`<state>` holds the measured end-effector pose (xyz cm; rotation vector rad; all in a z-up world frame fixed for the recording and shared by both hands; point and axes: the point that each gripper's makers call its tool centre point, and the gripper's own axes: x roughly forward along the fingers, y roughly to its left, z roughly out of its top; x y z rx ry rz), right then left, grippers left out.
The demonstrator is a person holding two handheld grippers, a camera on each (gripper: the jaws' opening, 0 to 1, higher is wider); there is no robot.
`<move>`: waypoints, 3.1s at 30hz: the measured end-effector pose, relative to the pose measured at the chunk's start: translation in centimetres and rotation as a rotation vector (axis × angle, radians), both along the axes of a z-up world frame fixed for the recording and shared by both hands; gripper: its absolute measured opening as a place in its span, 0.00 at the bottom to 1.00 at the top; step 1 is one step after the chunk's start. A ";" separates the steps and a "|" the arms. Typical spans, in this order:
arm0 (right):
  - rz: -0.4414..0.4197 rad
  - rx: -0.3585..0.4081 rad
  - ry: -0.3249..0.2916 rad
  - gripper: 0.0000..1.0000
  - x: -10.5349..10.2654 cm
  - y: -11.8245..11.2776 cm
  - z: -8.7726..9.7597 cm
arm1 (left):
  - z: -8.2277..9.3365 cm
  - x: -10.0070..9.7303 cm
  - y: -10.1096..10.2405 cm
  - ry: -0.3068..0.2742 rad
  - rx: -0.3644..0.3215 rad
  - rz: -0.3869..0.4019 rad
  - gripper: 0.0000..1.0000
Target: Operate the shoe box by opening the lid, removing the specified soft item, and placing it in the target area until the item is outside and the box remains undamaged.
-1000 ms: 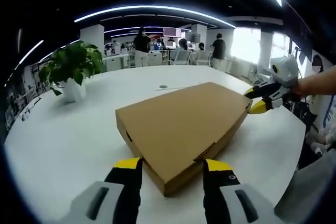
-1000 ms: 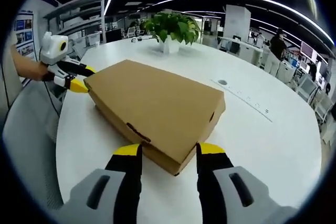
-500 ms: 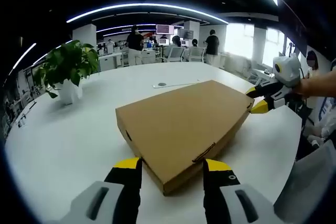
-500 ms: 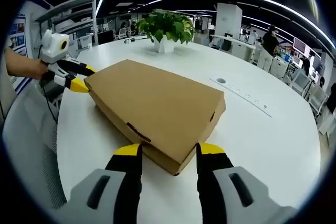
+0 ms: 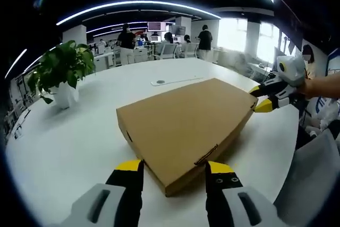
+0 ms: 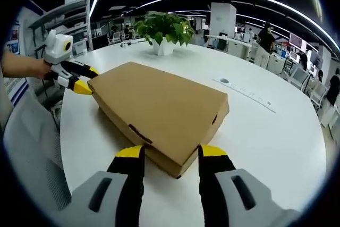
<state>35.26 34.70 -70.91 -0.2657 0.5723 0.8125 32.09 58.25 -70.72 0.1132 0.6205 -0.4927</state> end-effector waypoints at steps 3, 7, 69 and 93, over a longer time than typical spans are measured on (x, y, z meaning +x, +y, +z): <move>-0.001 -0.005 -0.003 0.35 -0.6 0.5 0.0 | 0.0 -0.2 0.5 0.004 0.007 -0.011 0.47; 0.001 -0.005 -0.003 0.34 -1.3 1.2 0.0 | -0.1 -0.5 1.2 0.004 0.020 -0.018 0.47; 0.069 0.078 -0.052 0.38 -8.2 8.8 3.3 | 3.9 -5.0 7.8 -0.072 -0.048 -0.033 0.59; 0.105 0.071 -0.219 0.42 -5.2 9.1 8.7 | 9.3 -1.3 7.9 -0.208 -0.026 -0.017 0.59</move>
